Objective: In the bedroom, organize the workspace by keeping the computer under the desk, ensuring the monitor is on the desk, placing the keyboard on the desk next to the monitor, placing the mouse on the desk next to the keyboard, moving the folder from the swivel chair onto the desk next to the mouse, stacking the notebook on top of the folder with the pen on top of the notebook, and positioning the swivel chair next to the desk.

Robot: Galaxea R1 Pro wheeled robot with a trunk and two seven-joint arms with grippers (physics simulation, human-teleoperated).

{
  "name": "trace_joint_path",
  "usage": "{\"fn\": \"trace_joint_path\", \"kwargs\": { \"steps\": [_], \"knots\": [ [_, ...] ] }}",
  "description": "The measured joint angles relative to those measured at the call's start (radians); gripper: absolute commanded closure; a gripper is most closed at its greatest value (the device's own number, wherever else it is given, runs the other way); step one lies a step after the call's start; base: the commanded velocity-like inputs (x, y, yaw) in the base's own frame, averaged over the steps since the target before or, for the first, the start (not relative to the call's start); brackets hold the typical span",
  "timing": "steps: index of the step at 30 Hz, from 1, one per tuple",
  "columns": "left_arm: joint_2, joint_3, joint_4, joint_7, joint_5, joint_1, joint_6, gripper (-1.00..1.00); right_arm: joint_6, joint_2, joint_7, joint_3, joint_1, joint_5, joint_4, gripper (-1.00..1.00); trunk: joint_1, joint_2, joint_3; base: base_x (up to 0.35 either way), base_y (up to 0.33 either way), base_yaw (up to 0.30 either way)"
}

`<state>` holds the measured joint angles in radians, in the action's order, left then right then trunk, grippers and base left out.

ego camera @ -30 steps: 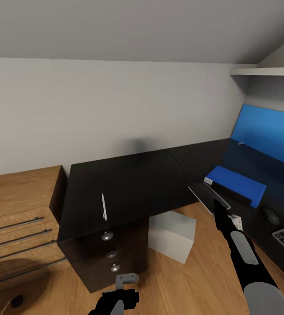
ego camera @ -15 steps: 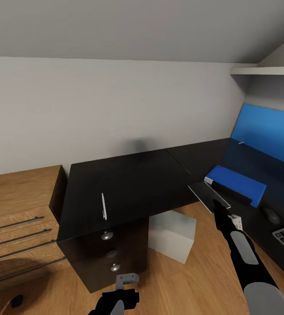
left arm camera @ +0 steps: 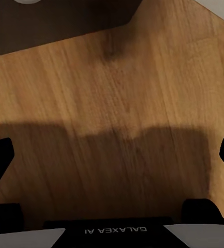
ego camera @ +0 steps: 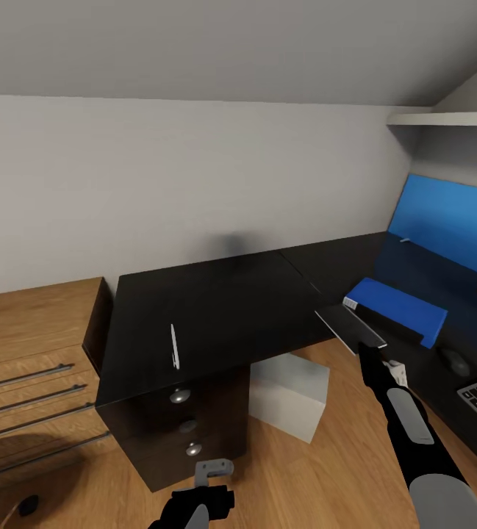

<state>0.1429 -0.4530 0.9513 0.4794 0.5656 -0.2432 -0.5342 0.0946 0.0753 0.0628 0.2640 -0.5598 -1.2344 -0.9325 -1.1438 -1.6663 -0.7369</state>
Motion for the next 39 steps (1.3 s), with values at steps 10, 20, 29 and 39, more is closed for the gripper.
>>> {"fn": "trace_joint_path", "kwargs": {
  "steps": [10, 20, 29, 39],
  "knots": [
    [-0.001, 0.0, 0.0, -0.001, -0.001, 0.0, 0.0, -1.0, 0.0, 0.0, 0.0, 0.0, 0.0, 0.0, 0.0, 1.0, 0.0, 0.0, 0.0, 0.0, 0.0, 0.0],
    [-0.002, 0.0, 0.0, -0.004, 0.0, 0.0, 0.001, -1.0, 0.0, 0.0, 0.0, 0.0, 0.0, -0.001, 0.0, 1.0, 0.0, 0.0, 0.0, 0.0, 0.0, 0.0],
    [-0.003, 0.0, 0.0, -0.005, -0.001, 0.0, 0.002, -1.0, 0.0, 0.0, 0.0, -0.001, 0.0, 0.0, 0.0, 1.0, 0.0, 0.0, 0.0, -0.006, 0.004, 0.0],
    [-0.003, 0.0, 0.0, -0.005, 0.0, 0.0, 0.002, -1.0, 0.0, -0.001, 0.0, -0.001, 0.0, -0.001, 0.0, 1.0, 0.0, 0.0, 0.0, -0.136, 0.115, 0.0]
  ]
}}
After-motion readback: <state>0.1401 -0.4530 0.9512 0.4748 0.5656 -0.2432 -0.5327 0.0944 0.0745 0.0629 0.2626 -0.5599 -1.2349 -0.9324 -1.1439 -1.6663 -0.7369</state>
